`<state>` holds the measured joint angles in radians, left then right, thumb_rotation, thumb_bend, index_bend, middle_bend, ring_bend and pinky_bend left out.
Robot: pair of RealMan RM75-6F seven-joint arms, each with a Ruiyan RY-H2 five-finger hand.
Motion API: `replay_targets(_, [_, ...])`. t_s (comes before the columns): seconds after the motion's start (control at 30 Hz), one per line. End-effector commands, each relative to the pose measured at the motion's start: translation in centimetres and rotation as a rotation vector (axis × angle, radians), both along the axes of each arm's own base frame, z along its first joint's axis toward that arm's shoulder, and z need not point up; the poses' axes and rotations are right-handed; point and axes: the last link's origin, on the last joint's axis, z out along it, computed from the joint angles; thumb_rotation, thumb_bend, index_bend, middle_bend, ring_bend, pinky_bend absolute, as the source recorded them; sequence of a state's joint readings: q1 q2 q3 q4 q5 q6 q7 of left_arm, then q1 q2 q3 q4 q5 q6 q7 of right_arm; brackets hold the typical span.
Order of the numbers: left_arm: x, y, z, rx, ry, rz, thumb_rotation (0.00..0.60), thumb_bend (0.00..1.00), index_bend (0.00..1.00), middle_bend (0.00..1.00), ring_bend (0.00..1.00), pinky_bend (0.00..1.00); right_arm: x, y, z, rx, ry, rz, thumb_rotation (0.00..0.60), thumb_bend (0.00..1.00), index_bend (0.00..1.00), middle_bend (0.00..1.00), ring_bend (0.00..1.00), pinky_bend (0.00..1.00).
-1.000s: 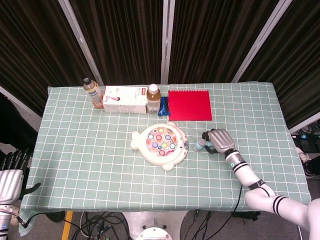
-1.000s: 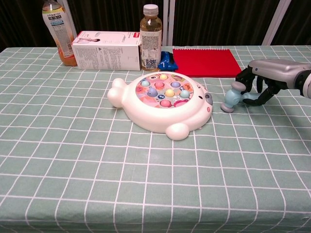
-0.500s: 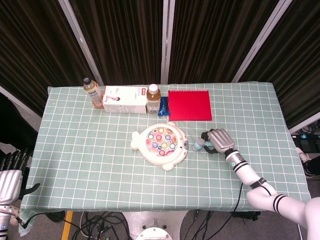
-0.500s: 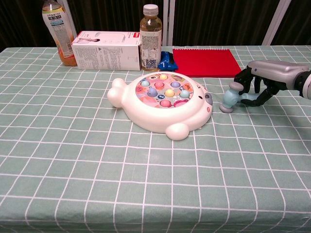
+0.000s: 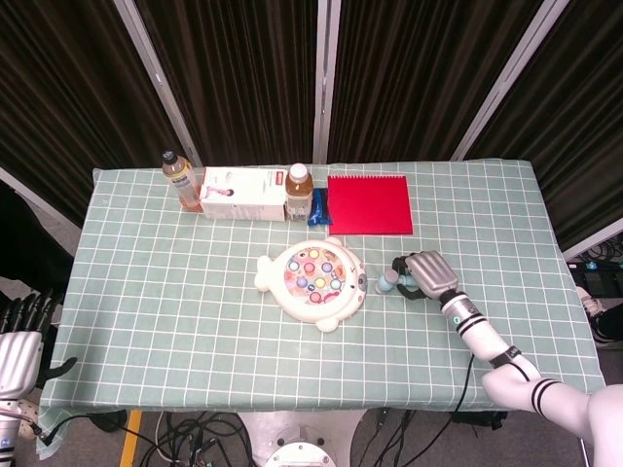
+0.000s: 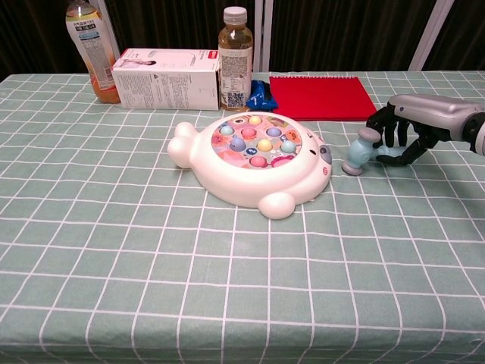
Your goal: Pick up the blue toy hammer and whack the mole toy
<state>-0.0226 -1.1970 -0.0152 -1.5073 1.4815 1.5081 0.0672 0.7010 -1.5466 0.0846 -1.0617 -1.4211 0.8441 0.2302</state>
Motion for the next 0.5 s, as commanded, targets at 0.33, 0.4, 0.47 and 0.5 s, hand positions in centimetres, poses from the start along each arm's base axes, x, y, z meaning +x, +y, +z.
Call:
replay_targets(0.33, [0.3, 0.0, 0.3, 0.006, 0.005, -0.013, 0.600, 0.09, 0.09, 0.03, 0.00, 0.00, 3.0, 0.9, 6.3, -0.064, 0.000, 0.116, 0.600, 0.51, 0.66, 0.61, 0.47, 0.60])
replay_targets(0.4, [0.5, 0.0, 0.3, 0.005, 0.005, -0.016, 0.600, 0.09, 0.09, 0.03, 0.00, 0.00, 4.2, 1.1, 7.2, -0.068, 0.019, 0.142, 0.600, 0.51, 0.66, 0.61, 0.47, 0.60])
replay_targets(0.47, [0.6, 0.0, 0.3, 0.005, 0.008, -0.019, 0.600, 0.09, 0.09, 0.03, 0.00, 0.00, 5.8, 1.0, 7.4, -0.068, 0.029, 0.171, 0.600, 0.51, 0.66, 0.61, 0.47, 0.60])
replay_targets(0.5, [0.6, 0.1, 0.4, 0.006, 0.008, -0.022, 0.600, 0.09, 0.09, 0.03, 0.00, 0.00, 6.5, 1.0, 7.3, -0.066, 0.034, 0.184, 0.600, 0.52, 0.66, 0.61, 0.47, 0.60])
